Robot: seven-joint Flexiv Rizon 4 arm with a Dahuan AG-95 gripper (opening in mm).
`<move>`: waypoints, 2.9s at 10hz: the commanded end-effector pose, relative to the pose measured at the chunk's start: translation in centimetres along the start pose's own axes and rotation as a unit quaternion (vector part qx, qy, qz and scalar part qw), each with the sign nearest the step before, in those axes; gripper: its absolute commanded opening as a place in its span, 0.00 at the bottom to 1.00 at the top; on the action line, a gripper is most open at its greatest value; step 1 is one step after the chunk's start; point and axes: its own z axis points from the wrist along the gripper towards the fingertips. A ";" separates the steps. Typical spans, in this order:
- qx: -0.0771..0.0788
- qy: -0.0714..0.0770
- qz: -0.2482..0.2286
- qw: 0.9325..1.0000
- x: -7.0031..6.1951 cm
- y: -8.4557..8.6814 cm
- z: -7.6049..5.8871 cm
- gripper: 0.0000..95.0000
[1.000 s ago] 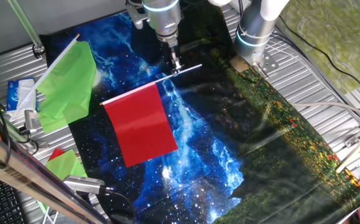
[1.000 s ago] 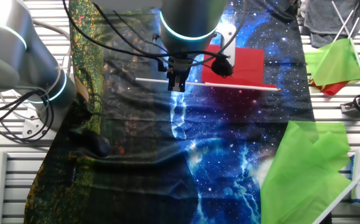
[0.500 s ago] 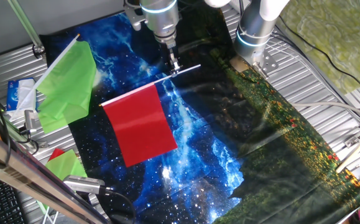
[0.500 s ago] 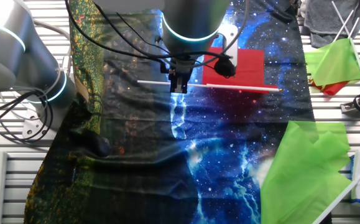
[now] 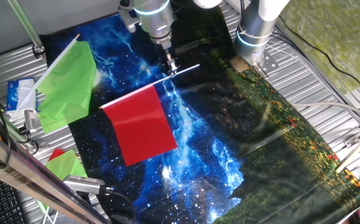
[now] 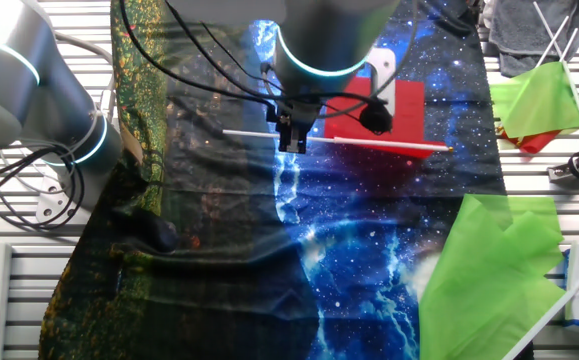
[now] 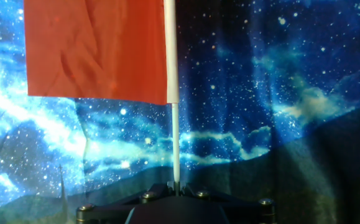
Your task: Wave the flag
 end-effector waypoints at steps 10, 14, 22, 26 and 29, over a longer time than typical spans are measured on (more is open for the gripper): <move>0.006 0.010 0.015 1.000 0.2 0.0 -0.2 0.00; 0.003 -0.019 0.019 1.000 0.2 0.0 -0.2 0.00; -0.003 -0.006 -0.012 1.000 0.2 0.0 -0.2 0.00; 0.000 -0.009 -0.013 1.000 0.1 -0.1 -0.4 0.00; -0.010 0.001 -0.012 1.000 0.1 0.3 -2.7 0.00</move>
